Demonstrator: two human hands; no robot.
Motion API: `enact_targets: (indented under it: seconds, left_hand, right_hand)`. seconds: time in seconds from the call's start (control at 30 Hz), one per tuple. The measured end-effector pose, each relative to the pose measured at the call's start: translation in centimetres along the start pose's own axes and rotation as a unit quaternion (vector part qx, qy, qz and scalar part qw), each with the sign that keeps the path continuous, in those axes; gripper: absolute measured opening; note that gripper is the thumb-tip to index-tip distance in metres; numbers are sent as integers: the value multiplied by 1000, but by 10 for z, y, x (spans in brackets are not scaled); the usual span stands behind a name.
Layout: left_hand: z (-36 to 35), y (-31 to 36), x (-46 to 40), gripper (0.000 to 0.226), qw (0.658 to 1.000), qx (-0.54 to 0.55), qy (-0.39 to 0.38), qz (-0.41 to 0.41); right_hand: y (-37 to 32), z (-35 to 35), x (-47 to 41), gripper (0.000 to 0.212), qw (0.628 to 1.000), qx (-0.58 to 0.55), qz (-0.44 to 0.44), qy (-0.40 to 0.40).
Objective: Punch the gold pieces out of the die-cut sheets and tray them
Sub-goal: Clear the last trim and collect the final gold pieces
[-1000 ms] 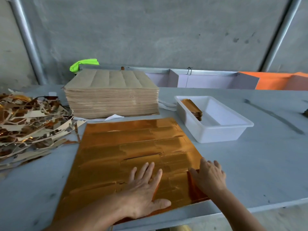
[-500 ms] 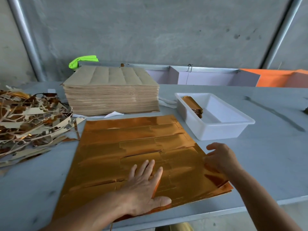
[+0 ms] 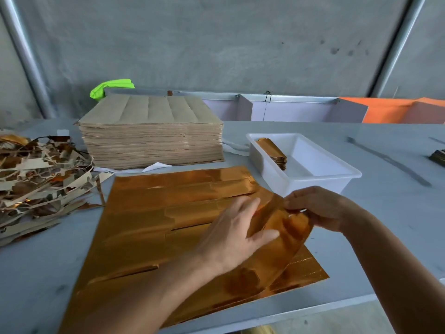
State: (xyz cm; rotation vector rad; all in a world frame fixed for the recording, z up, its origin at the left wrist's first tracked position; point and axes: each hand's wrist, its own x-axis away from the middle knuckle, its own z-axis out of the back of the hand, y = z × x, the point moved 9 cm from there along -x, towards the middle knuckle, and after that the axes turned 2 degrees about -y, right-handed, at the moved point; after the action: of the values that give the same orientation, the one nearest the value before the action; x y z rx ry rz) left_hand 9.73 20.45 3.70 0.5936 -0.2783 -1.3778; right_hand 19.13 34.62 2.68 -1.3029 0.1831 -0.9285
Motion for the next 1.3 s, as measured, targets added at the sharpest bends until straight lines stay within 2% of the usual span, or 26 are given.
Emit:
enact_targets:
  seconds: [0.07, 0.13, 0.2, 0.3, 0.37, 0.4, 0.47, 0.5, 0.57, 0.6, 0.67, 0.77, 0.83, 0.93, 0.97, 1.03, 1.1, 1.17, 1.2, 1.23, 1.3]
  left_hand:
    - [4, 19, -9, 95, 999, 24, 40, -14]
    - [5, 30, -12, 79, 995, 32, 89, -20]
    - [11, 25, -12, 56, 985, 82, 151, 0]
    - [24, 18, -9, 15, 968, 151, 199, -12]
    - [28, 0, -4, 20, 949, 234, 209, 24]
    - [26, -13, -1, 22, 926, 309, 205, 68]
    - [12, -34, 3, 20, 842, 482, 173, 170]
    - [3, -39, 4, 17, 794, 553, 149, 201]
    - [-7, -40, 4, 17, 728, 639, 106, 225]
    - [-10, -39, 4, 19, 710, 662, 86, 225]
    - [-10, -39, 4, 15, 703, 674, 73, 217]
    - [-9, -44, 5, 7, 689, 688, 83, 215]
    - [-12, -45, 5, 11, 674, 703, 83, 213]
    - [-9, -50, 4, 6, 674, 698, 122, 211]
    - [-4, -54, 5, 8, 683, 682, 151, 214]
    - [8, -62, 8, 8, 715, 630, 207, 219]
    - [19, -70, 10, 9, 747, 573, 249, 229]
    - [27, -73, 9, 8, 788, 505, 260, 240]
    - [30, -72, 6, 11, 816, 460, 251, 243]
    - [33, -68, 1, 27, 845, 417, 232, 241]
    - [38, -61, -9, 74, 884, 345, 193, 249]
  right_hand:
    - [-7, -12, 0, 11, 998, -47, 21, -25]
    - [-10, -24, 3, 15, 994, -91, 39, -52]
    - [-12, -32, 6, 26, 988, -133, 53, -63]
    - [-9, -38, 14, 37, 978, -188, 67, -57]
    - [-6, -44, 22, 41, 983, -153, 95, -37]
    - [-4, -48, 26, 44, 987, -119, 110, -18]
    - [-4, -56, 35, 51, 988, -67, 138, 25]
    - [-6, -61, 38, 57, 986, -53, 154, 40]
    - [-8, -68, 40, 70, 980, -22, 185, 71]
    - [-9, -69, 40, 72, 975, 2, 202, 95]
    - [-10, -71, 41, 73, 962, 37, 239, 127]
    - [-6, -77, 40, 74, 960, -13, 262, 102]
    - [-7, -77, 44, 63, 954, -5, 276, 115]
    - [-14, -76, 58, 25, 921, 48, 338, 188]
    - [-13, -73, 60, 21, 912, 54, 342, 218]
    - [-8, -64, 59, 21, 908, 65, 317, 266]
    - [6, -53, 49, 24, 925, 22, 257, 280]
    - [14, -50, 44, 25, 941, -30, 209, 264]
    - [13, -52, 45, 23, 942, -25, 212, 260]
    - [8, -55, 47, 22, 937, -6, 231, 261]
    - [-5, -64, 55, 18, 925, 33, 281, 253]
